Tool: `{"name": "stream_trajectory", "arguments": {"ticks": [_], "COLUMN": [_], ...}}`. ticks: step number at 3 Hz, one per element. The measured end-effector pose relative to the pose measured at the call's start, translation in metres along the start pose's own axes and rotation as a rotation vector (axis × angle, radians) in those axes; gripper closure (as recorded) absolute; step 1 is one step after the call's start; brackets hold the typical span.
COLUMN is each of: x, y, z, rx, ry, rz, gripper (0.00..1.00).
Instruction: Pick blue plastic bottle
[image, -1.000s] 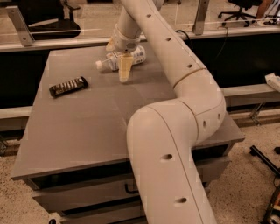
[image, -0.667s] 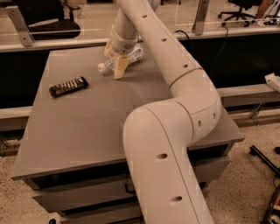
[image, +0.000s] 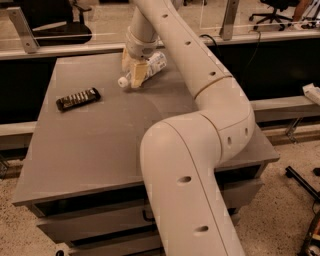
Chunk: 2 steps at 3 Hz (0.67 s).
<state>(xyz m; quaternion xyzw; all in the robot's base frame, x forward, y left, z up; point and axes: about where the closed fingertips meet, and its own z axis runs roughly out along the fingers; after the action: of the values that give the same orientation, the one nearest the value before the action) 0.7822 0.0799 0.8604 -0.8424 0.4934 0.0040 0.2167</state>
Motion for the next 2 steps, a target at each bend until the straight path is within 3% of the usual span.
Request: {"name": "stream_trajectory", "arguments": {"ticks": [1, 2], "x": [0.006, 0.008], "y": [-0.004, -0.011], "z": [-0.016, -0.049], "rx": [0.05, 0.137], "ry": [-0.003, -0.017], "rz": [0.011, 0.013], "gripper": [1.0, 1.0]}}
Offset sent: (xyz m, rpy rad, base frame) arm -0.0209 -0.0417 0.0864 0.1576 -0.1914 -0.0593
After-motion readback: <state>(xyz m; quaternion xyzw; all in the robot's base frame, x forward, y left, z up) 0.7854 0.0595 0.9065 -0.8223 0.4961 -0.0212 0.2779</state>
